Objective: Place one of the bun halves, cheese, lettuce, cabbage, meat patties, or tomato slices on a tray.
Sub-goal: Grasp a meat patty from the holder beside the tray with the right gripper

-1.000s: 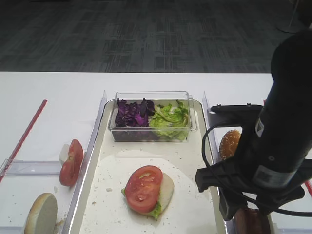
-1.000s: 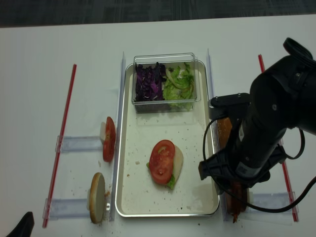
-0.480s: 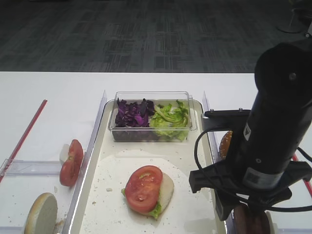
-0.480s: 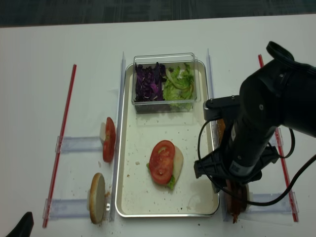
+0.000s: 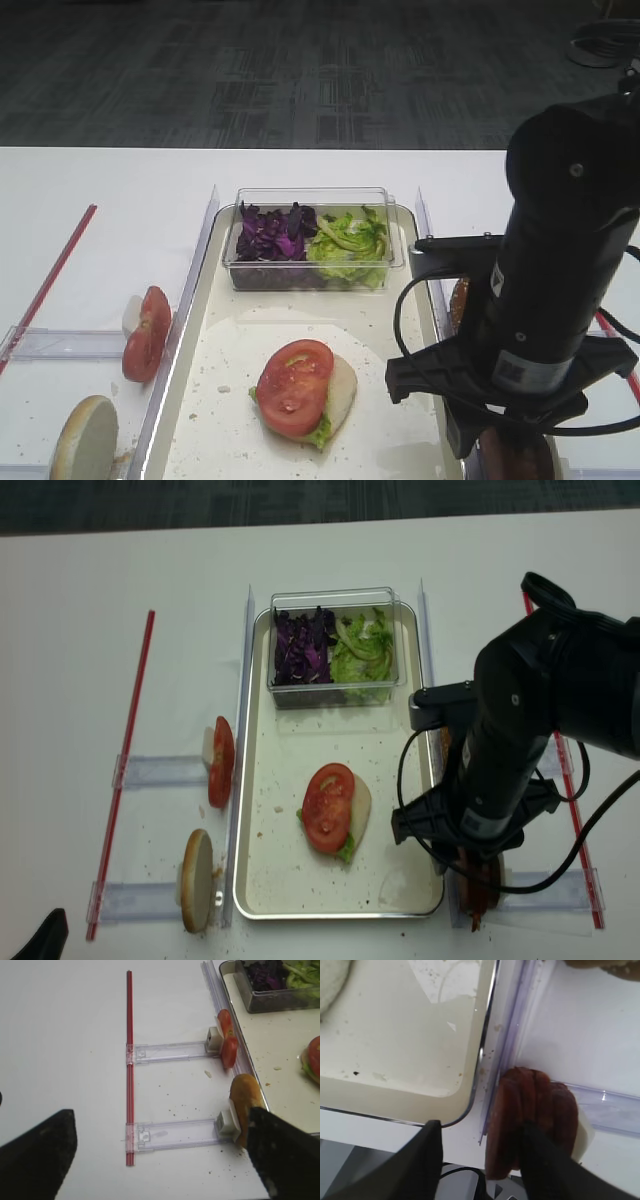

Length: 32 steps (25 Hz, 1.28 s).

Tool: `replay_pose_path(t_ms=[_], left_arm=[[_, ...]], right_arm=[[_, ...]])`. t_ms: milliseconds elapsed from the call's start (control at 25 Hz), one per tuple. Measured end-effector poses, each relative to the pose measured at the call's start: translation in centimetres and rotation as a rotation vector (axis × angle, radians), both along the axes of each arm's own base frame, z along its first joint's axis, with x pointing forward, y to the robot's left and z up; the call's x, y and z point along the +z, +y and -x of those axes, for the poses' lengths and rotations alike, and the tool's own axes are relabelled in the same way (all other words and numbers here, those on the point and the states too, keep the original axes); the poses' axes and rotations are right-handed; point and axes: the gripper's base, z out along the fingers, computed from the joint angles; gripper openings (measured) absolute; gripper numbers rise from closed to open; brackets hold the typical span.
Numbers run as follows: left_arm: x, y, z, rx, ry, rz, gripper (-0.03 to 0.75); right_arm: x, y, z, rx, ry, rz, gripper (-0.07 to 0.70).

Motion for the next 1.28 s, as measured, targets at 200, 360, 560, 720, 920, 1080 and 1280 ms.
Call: replay_pose_path(t_ms=[200,360,560,720,920,1080,1280], left_arm=[[0.0,0.0,0.0,0.0,0.0,0.0,0.629],[0.0,0.0,0.0,0.0,0.0,0.0,0.629],[0.0,0.0,0.0,0.0,0.0,0.0,0.629],[0.0,0.0,0.0,0.0,0.0,0.0,0.622],[0.0,0.0,0.0,0.0,0.0,0.0,0.62],[0.0,0.0,0.0,0.0,0.0,0.0,0.62],[0.0,0.0,0.0,0.0,0.0,0.0,0.62]], right_arm=[[-0.05,0.03,-0.05,-0.001,-0.003,-0.002,0.378],[-0.06,-0.02,-0.12,0.005,-0.011,0.004,0.349],[-0.09,-0.14,-0.26,0.018,-0.029,0.016,0.307],[-0.1,-0.17,-0.28,0.02,-0.031,0.019,0.267],[-0.1,-0.21,-0.3,0.024,-0.034,0.023,0.212],[-0.11,-0.29,-0.31,0.03,-0.035,0.031,0.169],[-0.12,-0.37,-0.32,0.037,-0.037,0.039,0.127]])
